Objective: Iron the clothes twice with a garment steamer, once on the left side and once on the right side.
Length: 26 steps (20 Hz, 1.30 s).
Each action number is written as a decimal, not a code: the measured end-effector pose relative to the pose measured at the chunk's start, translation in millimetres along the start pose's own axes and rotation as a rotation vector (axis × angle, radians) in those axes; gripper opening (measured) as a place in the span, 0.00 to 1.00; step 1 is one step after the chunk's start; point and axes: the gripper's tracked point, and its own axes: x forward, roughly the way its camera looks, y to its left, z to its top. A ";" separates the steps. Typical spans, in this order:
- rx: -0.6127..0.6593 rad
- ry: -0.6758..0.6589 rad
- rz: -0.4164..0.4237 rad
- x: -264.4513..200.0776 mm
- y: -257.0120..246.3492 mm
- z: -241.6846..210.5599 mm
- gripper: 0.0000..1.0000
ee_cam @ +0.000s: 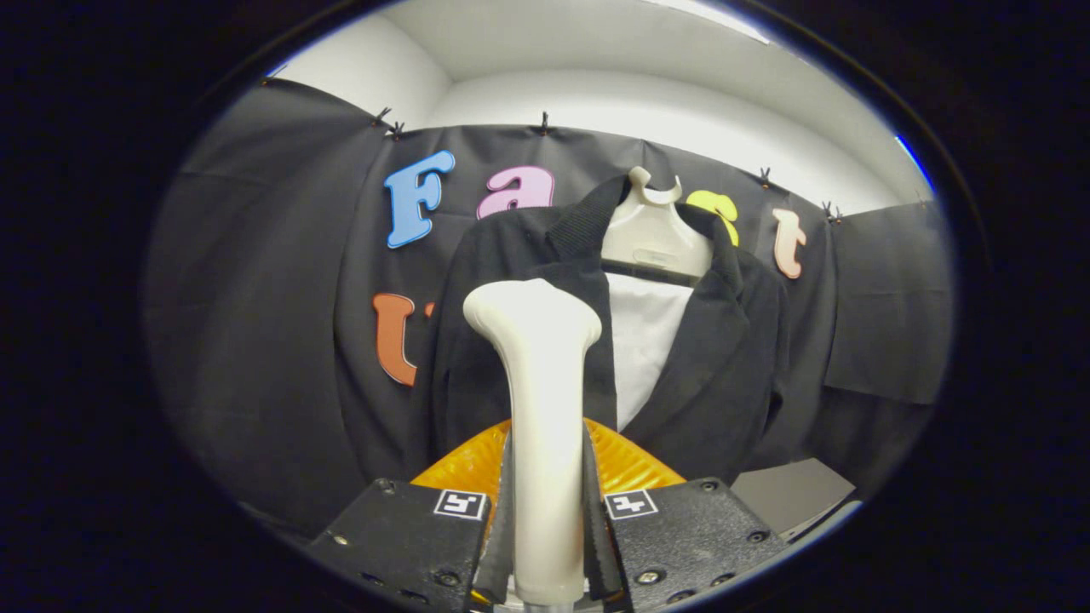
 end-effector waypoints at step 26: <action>-0.025 0.191 0.020 -23.1 14.8 -126.6 0.37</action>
